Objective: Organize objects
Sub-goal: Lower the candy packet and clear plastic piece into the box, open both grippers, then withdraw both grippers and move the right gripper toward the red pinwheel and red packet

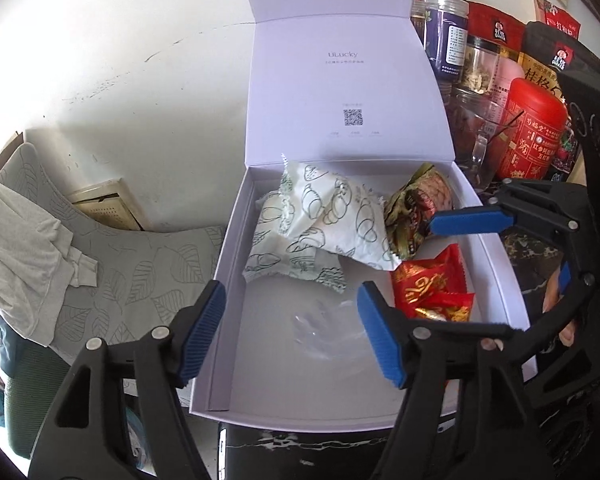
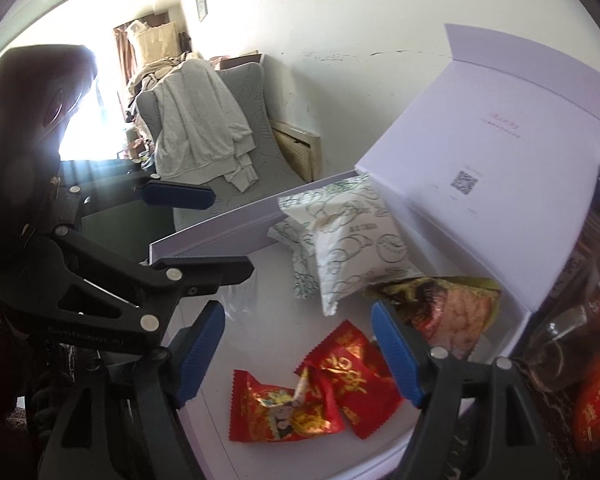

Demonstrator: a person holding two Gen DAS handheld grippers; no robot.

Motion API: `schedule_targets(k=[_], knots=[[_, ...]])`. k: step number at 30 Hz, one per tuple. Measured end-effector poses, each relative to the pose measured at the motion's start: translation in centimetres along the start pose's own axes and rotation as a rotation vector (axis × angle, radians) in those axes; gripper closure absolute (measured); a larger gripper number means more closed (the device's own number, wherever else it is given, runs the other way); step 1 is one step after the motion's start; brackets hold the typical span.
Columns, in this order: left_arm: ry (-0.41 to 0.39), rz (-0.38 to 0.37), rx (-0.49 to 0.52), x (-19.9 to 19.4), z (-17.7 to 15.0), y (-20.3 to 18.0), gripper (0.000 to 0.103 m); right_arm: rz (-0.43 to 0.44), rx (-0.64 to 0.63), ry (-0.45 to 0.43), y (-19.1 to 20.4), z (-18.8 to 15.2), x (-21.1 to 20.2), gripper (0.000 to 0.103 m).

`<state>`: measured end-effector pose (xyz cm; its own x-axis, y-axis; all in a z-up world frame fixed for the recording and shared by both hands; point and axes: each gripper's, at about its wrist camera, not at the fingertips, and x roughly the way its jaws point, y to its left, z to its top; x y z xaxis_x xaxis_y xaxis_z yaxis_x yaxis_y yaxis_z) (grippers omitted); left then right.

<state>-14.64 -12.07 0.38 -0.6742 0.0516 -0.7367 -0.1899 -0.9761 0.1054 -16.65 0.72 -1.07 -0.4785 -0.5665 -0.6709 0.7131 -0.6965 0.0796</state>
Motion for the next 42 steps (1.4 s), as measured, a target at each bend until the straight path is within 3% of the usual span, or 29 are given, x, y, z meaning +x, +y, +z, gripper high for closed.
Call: schedule_targets(k=[5,18,30,42], knots=[[0.005,-0.031,-0.009,0.0,0.5,-0.4,0.035,-0.051,0.024,-0.008,-0.8,-0.2,-1.4,0.026],[-0.011,-0.026,-0.033,-1.9,1.4,-0.6,0.035,-0.166,0.061,-0.024,-1.0,0.8,-4.0,0.026],[-0.069,-0.013,-0.03,-6.7,1.7,-1.4,0.022,-0.25,0.079,-0.085,0.5,1.5,-9.0,0.022],[-0.118,-0.005,-0.006,-11.7,0.8,-3.4,0.02,-0.298,0.114,-0.113,2.3,0.6,-13.7,0.021]])
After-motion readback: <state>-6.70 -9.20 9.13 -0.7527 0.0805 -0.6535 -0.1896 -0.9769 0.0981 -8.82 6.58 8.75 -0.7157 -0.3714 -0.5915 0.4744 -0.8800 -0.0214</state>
